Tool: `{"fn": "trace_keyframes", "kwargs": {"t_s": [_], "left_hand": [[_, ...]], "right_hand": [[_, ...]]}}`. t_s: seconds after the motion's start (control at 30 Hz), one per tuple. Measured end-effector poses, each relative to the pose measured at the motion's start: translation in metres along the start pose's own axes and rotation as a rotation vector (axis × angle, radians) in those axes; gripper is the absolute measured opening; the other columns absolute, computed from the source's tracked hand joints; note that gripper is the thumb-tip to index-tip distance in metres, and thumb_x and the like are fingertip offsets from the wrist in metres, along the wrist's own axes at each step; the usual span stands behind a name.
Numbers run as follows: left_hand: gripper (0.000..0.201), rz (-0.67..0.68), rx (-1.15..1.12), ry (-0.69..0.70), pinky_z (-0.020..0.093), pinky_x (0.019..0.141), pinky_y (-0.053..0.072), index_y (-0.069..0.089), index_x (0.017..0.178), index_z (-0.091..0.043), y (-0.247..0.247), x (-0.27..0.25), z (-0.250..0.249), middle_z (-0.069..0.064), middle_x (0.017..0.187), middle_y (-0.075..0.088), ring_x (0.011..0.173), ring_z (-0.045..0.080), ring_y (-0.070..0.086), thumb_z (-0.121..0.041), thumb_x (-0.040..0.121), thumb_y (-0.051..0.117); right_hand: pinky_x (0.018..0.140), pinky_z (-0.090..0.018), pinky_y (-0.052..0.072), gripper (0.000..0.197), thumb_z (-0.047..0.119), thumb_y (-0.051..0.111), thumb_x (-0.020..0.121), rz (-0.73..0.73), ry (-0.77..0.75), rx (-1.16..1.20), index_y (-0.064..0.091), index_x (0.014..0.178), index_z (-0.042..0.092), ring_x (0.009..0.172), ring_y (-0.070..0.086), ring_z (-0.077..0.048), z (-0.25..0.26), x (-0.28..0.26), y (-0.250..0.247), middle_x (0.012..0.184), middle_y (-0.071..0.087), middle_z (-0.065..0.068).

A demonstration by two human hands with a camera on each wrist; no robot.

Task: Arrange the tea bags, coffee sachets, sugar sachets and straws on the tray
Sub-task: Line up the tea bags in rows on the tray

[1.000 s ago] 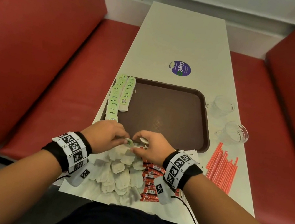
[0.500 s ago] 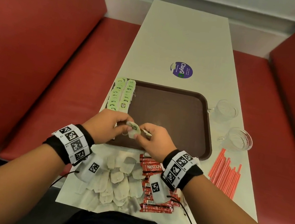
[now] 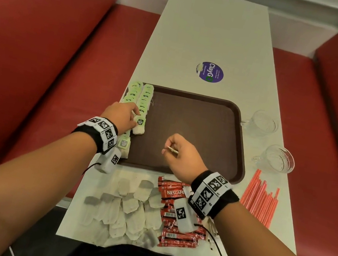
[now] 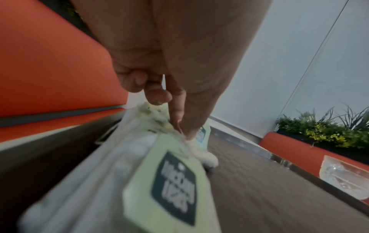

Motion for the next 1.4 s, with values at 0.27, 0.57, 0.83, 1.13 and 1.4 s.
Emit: {"fn": "trace_keyframes", "kwargs": {"t_s": [0.27, 0.57, 0.83, 1.13, 1.4], "left_hand": [[0.028, -0.041, 0.018, 0.057, 0.034, 0.08, 0.048, 0.059, 0.105, -0.025, 0.007, 0.001, -0.01, -0.006, 0.097, 0.058, 0.09, 0.018, 0.057, -0.023, 0.082, 0.075], [0.03, 0.094, 0.25, 0.152, 0.033, 0.083, 0.045, 0.069, 0.109, -0.027, 0.019, 0.0, -0.009, -0.004, 0.107, 0.056, 0.104, 0.02, 0.057, -0.045, 0.085, 0.072], [0.026, 0.047, -0.199, 0.519, 0.012, 0.065, 0.035, 0.072, 0.097, -0.03, -0.015, -0.044, -0.052, -0.017, 0.084, 0.061, 0.075, -0.006, 0.052, -0.052, 0.084, 0.069], [0.004, 0.034, -0.112, 0.617, 0.033, 0.072, 0.048, 0.069, 0.093, -0.028, -0.018, -0.055, -0.063, -0.01, 0.087, 0.066, 0.08, 0.012, 0.058, -0.031, 0.092, 0.067], [0.005, -0.035, -0.134, 0.263, 0.014, 0.059, 0.035, 0.069, 0.097, -0.03, -0.032, -0.031, -0.021, -0.017, 0.079, 0.063, 0.058, -0.002, 0.051, -0.027, 0.094, 0.066]], "right_hand": [[0.055, -0.031, 0.039, 0.015, 0.006, 0.051, 0.091, 0.0, 0.045, 0.064, 0.04, 0.094, 0.016, 0.055, 0.042, -0.013, 0.004, 0.002, -0.006, 0.068, 0.049, -0.001], [0.07, -0.041, 0.053, 0.003, 0.021, 0.055, 0.095, -0.009, 0.088, 0.063, 0.055, 0.093, 0.02, 0.072, 0.065, -0.019, -0.002, 0.01, -0.003, 0.083, 0.068, -0.003], [0.066, -0.028, 0.048, 0.01, 0.034, 0.063, 0.096, -0.051, -0.003, 0.007, 0.063, 0.093, 0.024, 0.076, 0.058, -0.009, -0.004, 0.016, -0.004, 0.083, 0.064, 0.008], [0.065, -0.026, 0.044, 0.011, 0.03, 0.073, 0.089, -0.08, -0.005, -0.053, 0.063, 0.09, 0.025, 0.077, 0.058, -0.013, -0.004, 0.021, 0.0, 0.085, 0.063, 0.003], [0.075, -0.029, 0.051, 0.042, 0.035, 0.082, 0.079, 0.217, -0.033, -0.205, 0.06, 0.114, 0.026, 0.079, 0.057, -0.006, -0.008, 0.014, 0.012, 0.097, 0.063, 0.011]]}}
Point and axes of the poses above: each hand's wrist, its own x-axis towards the middle knuckle, its own y-axis out of the palm, z = x × y, the point moved 3 cm from there along x, towards the middle knuckle
